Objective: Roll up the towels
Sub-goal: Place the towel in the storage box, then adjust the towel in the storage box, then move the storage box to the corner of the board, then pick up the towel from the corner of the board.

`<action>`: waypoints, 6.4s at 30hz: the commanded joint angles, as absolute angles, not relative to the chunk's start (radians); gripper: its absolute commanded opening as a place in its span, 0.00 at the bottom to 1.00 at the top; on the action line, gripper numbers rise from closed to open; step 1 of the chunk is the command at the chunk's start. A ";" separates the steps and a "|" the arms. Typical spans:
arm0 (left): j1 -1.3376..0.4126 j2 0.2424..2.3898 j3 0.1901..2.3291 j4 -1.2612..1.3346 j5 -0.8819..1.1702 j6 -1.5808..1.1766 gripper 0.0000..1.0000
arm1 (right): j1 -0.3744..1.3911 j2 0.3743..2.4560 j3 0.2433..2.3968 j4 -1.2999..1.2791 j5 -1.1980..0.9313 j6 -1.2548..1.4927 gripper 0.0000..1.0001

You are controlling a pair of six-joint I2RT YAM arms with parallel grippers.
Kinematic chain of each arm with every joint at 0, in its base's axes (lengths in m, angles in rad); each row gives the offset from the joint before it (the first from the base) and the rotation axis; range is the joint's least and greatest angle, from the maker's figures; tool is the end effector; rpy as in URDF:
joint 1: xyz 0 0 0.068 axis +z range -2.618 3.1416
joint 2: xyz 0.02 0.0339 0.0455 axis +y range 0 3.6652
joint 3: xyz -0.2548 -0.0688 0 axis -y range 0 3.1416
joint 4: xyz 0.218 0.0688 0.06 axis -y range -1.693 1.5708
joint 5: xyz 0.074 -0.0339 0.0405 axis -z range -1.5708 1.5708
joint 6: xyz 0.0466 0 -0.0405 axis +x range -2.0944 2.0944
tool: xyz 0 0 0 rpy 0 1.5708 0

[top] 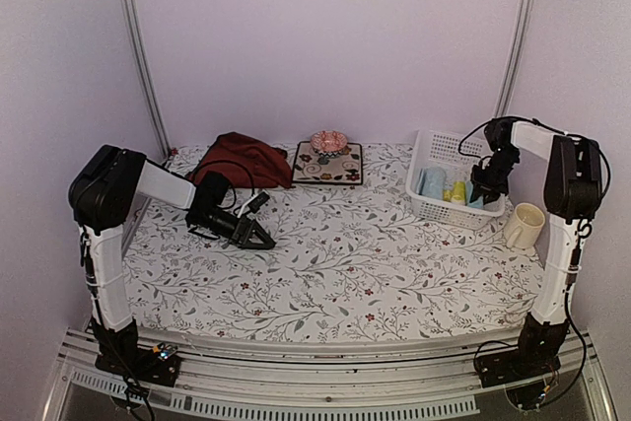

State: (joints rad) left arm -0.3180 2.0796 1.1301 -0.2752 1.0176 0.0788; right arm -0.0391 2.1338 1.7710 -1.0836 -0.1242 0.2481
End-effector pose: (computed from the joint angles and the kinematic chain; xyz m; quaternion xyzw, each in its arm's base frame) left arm 0.3231 -0.1481 0.1010 0.2518 0.8269 -0.4944 0.0920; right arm 0.3959 -0.0097 0.1884 0.1387 0.9864 0.0681 0.0552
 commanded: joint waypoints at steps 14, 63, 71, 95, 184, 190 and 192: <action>-0.328 2.100 1.143 -0.290 1.029 0.088 0.50 | -0.028 2.076 1.905 -1.195 -0.057 0.242 0.48; -0.328 2.112 1.154 -0.291 1.005 0.096 0.50 | 0.062 2.143 1.822 -0.925 0.026 0.266 0.51; -0.328 2.094 1.155 -0.291 1.002 0.104 0.50 | 0.177 2.025 1.893 -0.917 0.063 0.150 0.72; -0.172 1.896 1.225 -0.267 0.765 0.118 0.97 | 0.465 2.188 1.820 -0.721 0.639 0.219 0.99; 0.096 2.268 1.775 -0.510 0.491 0.286 0.00 | 0.731 1.645 1.393 -0.322 0.304 0.045 0.99; 0.063 2.030 1.626 -0.503 0.535 0.389 0.00 | 0.788 1.624 1.385 -0.273 0.483 -0.025 0.99; 0.036 1.920 1.551 -0.493 0.519 0.439 0.00 | 0.821 1.609 1.368 -0.231 0.576 -0.064 0.99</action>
State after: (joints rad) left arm 0.0856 2.1288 1.6402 -0.5003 0.4919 0.3290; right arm 0.7647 1.6581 1.3964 -0.3225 0.3832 0.0177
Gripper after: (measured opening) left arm 0.007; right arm 0.989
